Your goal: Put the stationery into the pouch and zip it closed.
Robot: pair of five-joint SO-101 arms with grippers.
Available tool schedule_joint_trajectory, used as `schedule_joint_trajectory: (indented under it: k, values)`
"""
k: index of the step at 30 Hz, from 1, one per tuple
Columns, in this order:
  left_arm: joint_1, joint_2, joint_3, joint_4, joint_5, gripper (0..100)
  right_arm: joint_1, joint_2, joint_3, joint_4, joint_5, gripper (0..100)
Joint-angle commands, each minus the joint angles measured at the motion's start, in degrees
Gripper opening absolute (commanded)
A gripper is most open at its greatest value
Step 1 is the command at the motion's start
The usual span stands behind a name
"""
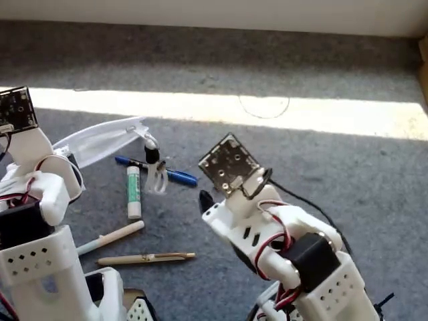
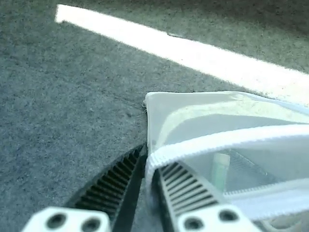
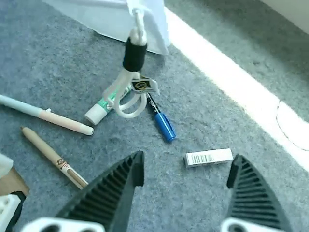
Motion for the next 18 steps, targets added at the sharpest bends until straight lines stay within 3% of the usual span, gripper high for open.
schedule_joint_trajectory:
  k: [1, 12, 18]
  values:
    - [-2.2, 0.4, -3.5, 1.1, -0.2, 1, -4.4, 7.8, -3.2, 1.8, 0.6, 20.9]
    - [-6.6, 0.4, -3.1, 3.7, -0.4, 1, -18.3, 22.7, -1.9, 0.7, 0.6, 20.9]
    - [-6.9, 0.4, -2.9, 4.1, -0.4, 1, -19.3, 27.3, 4.5, -7.8, 2.1, 20.9]
